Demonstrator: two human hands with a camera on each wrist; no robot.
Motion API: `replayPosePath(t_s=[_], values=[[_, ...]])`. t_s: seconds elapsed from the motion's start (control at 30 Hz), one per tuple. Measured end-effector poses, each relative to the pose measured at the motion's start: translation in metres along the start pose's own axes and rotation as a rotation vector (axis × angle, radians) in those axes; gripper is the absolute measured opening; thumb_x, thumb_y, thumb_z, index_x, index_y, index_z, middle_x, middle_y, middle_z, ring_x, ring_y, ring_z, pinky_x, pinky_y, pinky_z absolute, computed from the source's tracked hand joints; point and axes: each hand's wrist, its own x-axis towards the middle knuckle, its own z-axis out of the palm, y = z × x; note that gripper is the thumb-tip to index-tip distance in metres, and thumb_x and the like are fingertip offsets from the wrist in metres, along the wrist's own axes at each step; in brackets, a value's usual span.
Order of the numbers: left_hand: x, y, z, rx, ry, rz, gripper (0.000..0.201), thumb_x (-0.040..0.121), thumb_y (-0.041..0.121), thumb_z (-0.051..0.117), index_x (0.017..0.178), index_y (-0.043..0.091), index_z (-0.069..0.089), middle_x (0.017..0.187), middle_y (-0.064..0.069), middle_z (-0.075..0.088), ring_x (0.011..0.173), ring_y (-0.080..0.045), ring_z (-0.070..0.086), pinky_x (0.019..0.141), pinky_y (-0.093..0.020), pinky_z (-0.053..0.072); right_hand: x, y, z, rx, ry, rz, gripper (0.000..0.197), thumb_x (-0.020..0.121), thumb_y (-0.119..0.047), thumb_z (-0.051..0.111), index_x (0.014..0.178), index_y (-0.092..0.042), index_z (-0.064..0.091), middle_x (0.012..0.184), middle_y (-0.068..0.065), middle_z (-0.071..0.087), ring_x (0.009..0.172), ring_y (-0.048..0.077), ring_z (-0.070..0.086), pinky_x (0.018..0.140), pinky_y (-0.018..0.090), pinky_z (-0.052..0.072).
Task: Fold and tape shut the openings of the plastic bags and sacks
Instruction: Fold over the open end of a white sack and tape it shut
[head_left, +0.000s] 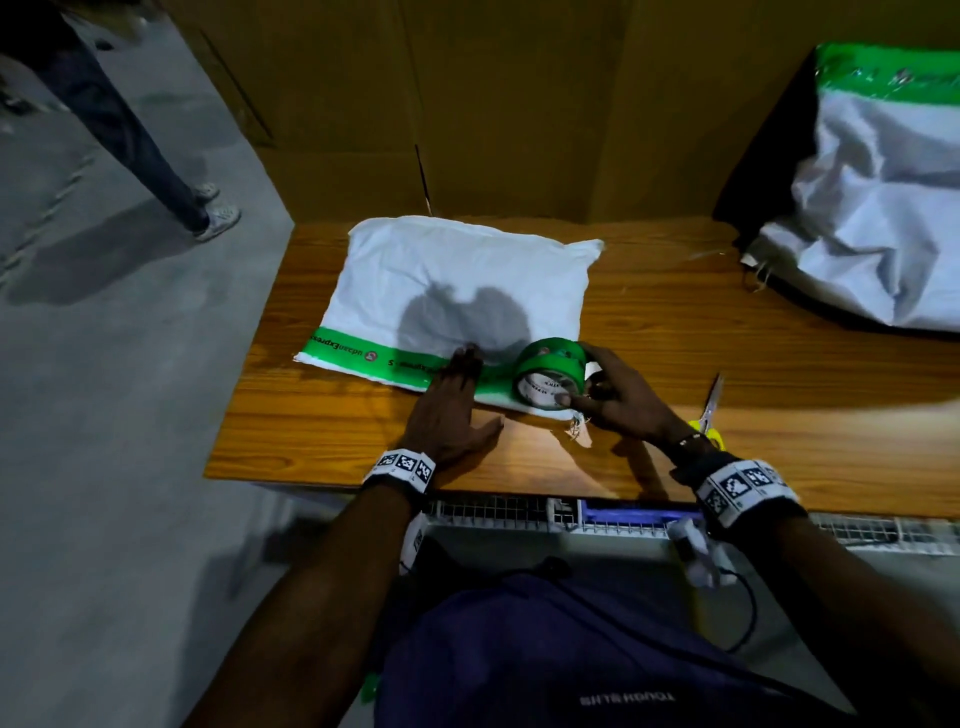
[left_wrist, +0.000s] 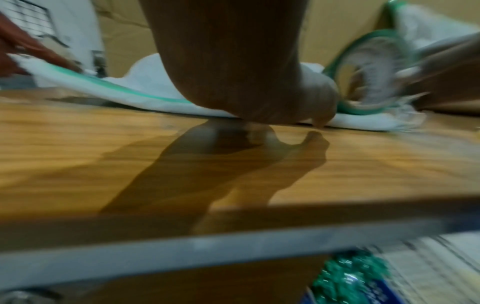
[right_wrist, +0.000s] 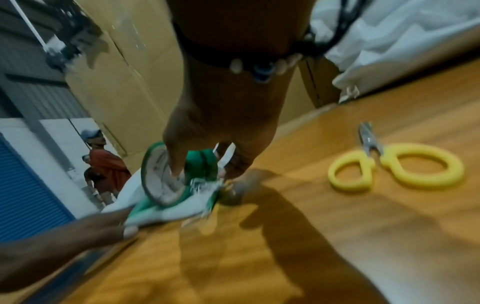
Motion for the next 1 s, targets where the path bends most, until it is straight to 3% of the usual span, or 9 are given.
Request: replayPosePath(t_s=[0.07, 0.17, 0.2, 0.33, 0.47, 0.6, 0.67, 0.83, 1.0], values=[[0.002, 0.013, 0.004, -0.04, 0.01, 0.056, 0.102, 0.093, 0.065, 0.051, 0.167, 0.008, 0.009, 0.175, -0.01, 0.006, 0.162, -0.021, 0.003, 0.13, -0.043, 0.014, -0.002, 0.0, 0.013, 0.073, 0.019, 0.014, 0.083, 0.083, -0.046, 0.086, 0.15, -0.029, 0.04, 0.128, 0.005, 0.067, 0.091, 0.027, 0.075, 0.068, 0.052, 0.063], [0.002, 0.024, 0.012, -0.086, 0.015, 0.07, 0.101, 0.095, 0.063, 0.055, 0.167, 0.01, 0.009, 0.175, -0.008, 0.006, 0.162, -0.019, 0.001, 0.13, -0.043, 0.012, -0.006, -0.002, 0.028, 0.096, 0.041, -0.023, 0.075, 0.092, -0.04, 0.08, 0.151, -0.024, 0.036, 0.127, 0.008, 0.068, 0.089, 0.011, 0.074, 0.067, 0.031, 0.059], [0.002, 0.024, 0.013, -0.087, 0.014, 0.066, 0.102, 0.095, 0.064, 0.055, 0.167, 0.011, 0.007, 0.175, -0.007, 0.004, 0.162, -0.018, 0.0, 0.13, -0.044, 0.011, -0.006, -0.003, 0.026, 0.07, 0.031, -0.037, 0.074, 0.094, -0.036, 0.077, 0.153, -0.021, 0.035, 0.131, 0.008, 0.066, 0.091, 0.012, 0.073, 0.068, 0.031, 0.06], [0.001, 0.018, 0.015, -0.05, -0.009, 0.087, 0.103, 0.096, 0.068, 0.05, 0.167, 0.011, 0.002, 0.175, -0.007, -0.002, 0.162, -0.018, -0.002, 0.13, -0.044, 0.011, -0.008, -0.001, -0.014, -0.219, -0.046, -0.093, 0.087, 0.092, -0.05, 0.066, 0.162, -0.015, 0.028, 0.142, 0.013, 0.052, 0.11, 0.031, 0.061, 0.088, 0.041, 0.056], [0.002, 0.023, 0.016, -0.036, -0.016, 0.073, 0.103, 0.096, 0.069, 0.047, 0.167, 0.012, -0.001, 0.175, -0.006, -0.005, 0.162, -0.018, -0.005, 0.13, -0.043, 0.009, -0.012, 0.0, -0.034, -0.415, -0.084, -0.077, 0.092, 0.089, -0.07, 0.061, 0.164, -0.032, 0.024, 0.136, 0.012, 0.05, 0.119, 0.034, 0.052, 0.096, 0.051, 0.05], [0.0, 0.039, 0.013, -0.089, 0.05, 0.031, 0.1, 0.094, 0.058, 0.055, 0.167, 0.01, 0.005, 0.175, -0.009, 0.003, 0.162, -0.019, 0.0, 0.131, -0.041, 0.007, -0.013, -0.001, -0.017, -0.12, 0.034, -0.067, 0.089, 0.091, -0.034, 0.08, 0.163, -0.027, 0.029, 0.146, 0.014, 0.051, 0.127, 0.028, 0.056, 0.102, 0.044, 0.054], [0.002, 0.052, 0.014, -0.134, 0.049, 0.083, 0.095, 0.093, 0.052, 0.06, 0.166, 0.009, 0.015, 0.174, -0.011, 0.015, 0.161, -0.022, 0.011, 0.13, -0.042, 0.014, -0.016, 0.003, -0.003, -0.052, 0.095, -0.111, 0.088, 0.093, -0.025, 0.077, 0.165, -0.022, 0.026, 0.149, 0.013, 0.053, 0.126, 0.023, 0.059, 0.101, 0.036, 0.053], [0.004, 0.063, 0.025, -0.132, 0.015, 0.099, 0.09, 0.096, 0.06, 0.054, 0.163, 0.007, 0.024, 0.17, -0.014, 0.025, 0.159, -0.026, 0.019, 0.129, -0.044, 0.016, -0.012, 0.006, 0.013, -0.188, 0.144, -0.14, 0.081, 0.095, -0.042, 0.057, 0.166, -0.034, 0.02, 0.118, 0.017, 0.061, 0.106, 0.035, 0.056, 0.093, 0.052, 0.047], [0.005, 0.055, 0.026, -0.105, -0.036, 0.141, 0.096, 0.097, 0.062, 0.049, 0.167, 0.009, 0.008, 0.175, -0.009, 0.006, 0.162, -0.02, 0.005, 0.131, -0.042, 0.012, -0.031, 0.012, -0.034, -0.544, 0.086, -0.15, 0.074, 0.096, -0.046, 0.049, 0.165, -0.04, 0.023, 0.102, 0.009, 0.043, 0.097, 0.026, 0.035, 0.082, 0.049, 0.039]])
